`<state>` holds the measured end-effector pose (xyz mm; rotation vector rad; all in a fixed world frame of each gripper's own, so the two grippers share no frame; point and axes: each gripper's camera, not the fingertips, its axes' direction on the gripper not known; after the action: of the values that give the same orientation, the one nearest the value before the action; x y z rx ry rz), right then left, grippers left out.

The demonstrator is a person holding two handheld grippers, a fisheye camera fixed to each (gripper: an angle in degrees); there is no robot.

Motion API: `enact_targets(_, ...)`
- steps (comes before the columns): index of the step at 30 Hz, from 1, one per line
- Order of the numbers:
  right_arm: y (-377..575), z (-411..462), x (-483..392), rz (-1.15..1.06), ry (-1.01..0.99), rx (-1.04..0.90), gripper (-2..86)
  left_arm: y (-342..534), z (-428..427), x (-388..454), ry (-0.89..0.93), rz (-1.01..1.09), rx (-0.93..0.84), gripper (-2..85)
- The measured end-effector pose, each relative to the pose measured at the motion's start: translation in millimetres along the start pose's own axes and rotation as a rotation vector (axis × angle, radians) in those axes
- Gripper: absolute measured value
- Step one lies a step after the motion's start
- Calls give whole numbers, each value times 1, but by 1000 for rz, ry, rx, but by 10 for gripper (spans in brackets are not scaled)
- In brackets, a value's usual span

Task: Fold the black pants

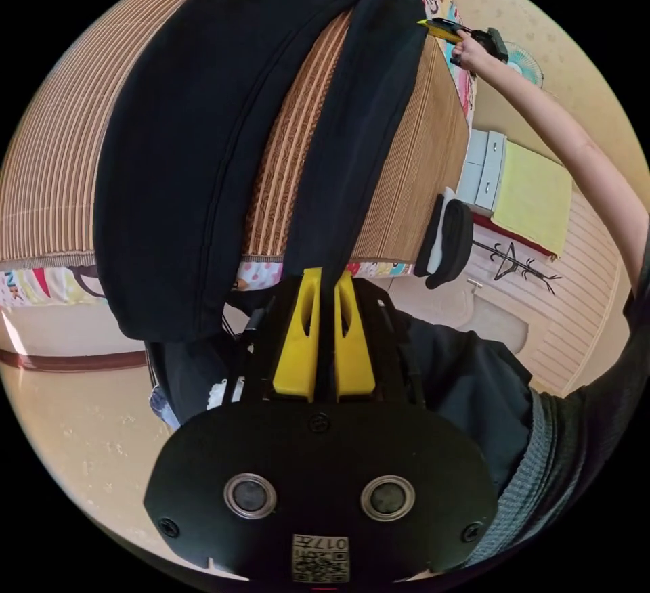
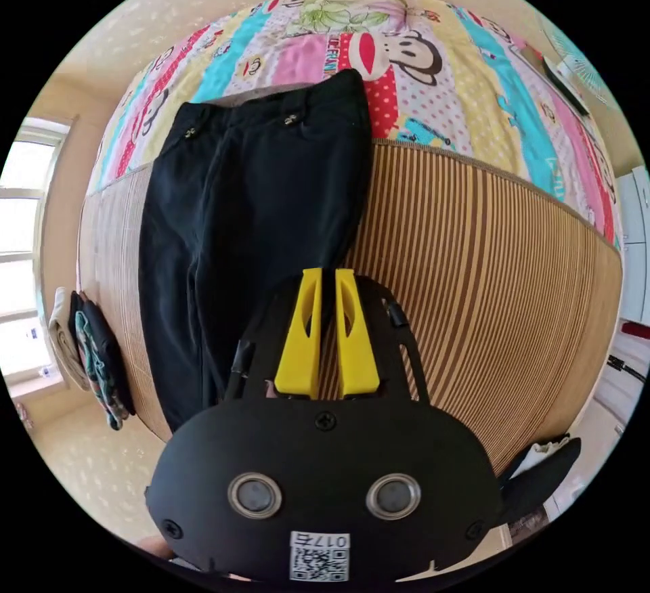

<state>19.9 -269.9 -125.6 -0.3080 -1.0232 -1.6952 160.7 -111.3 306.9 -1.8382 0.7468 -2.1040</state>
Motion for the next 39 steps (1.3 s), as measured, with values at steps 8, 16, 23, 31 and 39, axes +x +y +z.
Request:
enact_targets(8, 5, -55, -184, -303, 224, 169, 30, 27, -44, -10, 44, -38, 140, 13)
enact_targets(16, -17, -7, -263, -328, 29, 99, 33, 27, -68, -48, -37, -154, 208, 25)
enact_targets(23, 70, -14, -188, -360, -518, 104, 57, 31, -78, -83, -83, -166, 198, 34)
enact_targets(31, 198, 30, -95, -151, -449, -84, 85, 25, -78, -88, -212, -69, 47, 40)
enact_targets(39, 67, 4, -181, -217, -298, 124, 125, 27, -80, -77, -282, 83, 2, 35)
